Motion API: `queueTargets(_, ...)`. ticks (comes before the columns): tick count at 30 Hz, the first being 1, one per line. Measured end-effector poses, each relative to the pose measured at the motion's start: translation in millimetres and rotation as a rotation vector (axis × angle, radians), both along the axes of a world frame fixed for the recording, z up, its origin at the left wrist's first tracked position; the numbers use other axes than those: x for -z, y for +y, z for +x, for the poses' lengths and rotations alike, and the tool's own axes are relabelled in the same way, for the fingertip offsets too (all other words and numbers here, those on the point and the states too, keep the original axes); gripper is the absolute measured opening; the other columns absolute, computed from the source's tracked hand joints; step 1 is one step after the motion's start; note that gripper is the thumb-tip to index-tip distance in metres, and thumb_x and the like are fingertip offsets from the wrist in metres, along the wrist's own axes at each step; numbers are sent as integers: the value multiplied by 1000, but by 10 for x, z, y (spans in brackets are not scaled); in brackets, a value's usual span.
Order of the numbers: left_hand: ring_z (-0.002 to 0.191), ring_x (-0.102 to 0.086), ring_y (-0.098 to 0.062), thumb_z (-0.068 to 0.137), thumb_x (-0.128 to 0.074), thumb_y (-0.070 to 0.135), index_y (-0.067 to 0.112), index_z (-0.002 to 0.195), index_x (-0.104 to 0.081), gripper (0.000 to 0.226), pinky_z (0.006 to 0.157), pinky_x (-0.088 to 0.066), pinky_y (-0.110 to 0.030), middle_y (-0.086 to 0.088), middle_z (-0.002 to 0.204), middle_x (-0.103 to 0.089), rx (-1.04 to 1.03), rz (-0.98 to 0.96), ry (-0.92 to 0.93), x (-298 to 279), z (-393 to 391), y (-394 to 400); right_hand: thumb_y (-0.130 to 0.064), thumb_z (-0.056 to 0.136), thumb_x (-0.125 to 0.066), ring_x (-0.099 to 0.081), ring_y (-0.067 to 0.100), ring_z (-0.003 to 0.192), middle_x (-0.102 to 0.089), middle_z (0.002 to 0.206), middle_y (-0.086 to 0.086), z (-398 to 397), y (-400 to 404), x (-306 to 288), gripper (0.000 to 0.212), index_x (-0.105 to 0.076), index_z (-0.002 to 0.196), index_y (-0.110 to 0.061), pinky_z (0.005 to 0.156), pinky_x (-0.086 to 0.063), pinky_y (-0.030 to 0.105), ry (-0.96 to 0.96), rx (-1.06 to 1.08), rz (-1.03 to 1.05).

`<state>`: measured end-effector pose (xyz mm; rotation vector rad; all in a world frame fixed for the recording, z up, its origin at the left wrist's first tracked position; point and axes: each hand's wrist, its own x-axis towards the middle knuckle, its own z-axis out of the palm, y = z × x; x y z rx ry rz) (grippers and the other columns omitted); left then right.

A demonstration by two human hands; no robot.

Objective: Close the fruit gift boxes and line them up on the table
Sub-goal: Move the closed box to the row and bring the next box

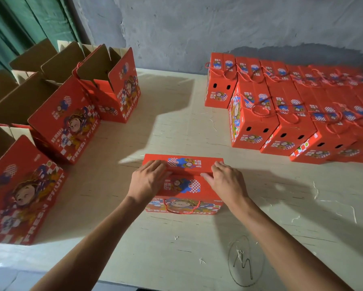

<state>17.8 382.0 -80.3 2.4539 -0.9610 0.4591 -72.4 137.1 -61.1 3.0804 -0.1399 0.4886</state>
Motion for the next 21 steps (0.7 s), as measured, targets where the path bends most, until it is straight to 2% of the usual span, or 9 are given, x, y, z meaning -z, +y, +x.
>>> queueTargets(3,109,-72,-26,99,-57,22,5,112,-77,29,86,-60,-42,-6,122,-74,196,-36,65,4,99,221,-35,76,-91,-77,29,81,-78,88,17,-68,-38,21,41,-77,85,3,63,-61,34,-45,-44,-26)
queueTargets(5,128,-62,-30,100,-51,16,4,128,-70,36,106,-51,-50,-8,137,-66,321,43,95,-30,210,385,-22,75,-92,-77,31,91,-78,100,19,-120,-125,67,37,-78,96,5,71,-65,38,-81,-105,17)
queueTargets(7,138,-52,-34,102,-47,16,7,138,-63,41,113,-43,-56,-9,145,-58,370,116,152,-85,294,474,-6,77,-89,-75,34,101,-75,112,22,-163,-234,126,36,-76,108,7,78,-64,45,-103,-173,80)
queueTargets(10,146,-43,-28,103,-51,6,13,147,-55,45,117,-39,-54,-5,153,-50,418,155,223,-144,351,505,11,77,-81,-72,36,110,-71,121,23,-193,-342,135,42,-72,118,7,85,-62,49,-73,-226,124)
queueTargets(14,148,-40,-22,102,-50,4,15,151,-50,49,120,-36,-49,-2,157,-46,473,188,207,-194,390,559,30,63,-71,-69,32,116,-69,128,18,-212,-428,111,67,-70,125,4,89,-61,46,-49,-293,125)
queueTargets(17,139,-51,-25,96,-60,-6,9,141,-60,48,115,-44,-50,-6,148,-56,450,134,166,-196,365,557,31,58,-73,-71,31,112,-71,125,18,-220,-440,99,69,-72,122,4,86,-62,46,-68,-293,129)
queueTargets(21,120,-68,-27,86,-71,-12,3,117,-76,34,99,-56,-49,-8,126,-71,317,-35,146,-153,275,531,21,63,-83,-75,32,102,-74,115,19,-263,-340,122,50,-77,110,5,78,-64,45,-124,-222,138)
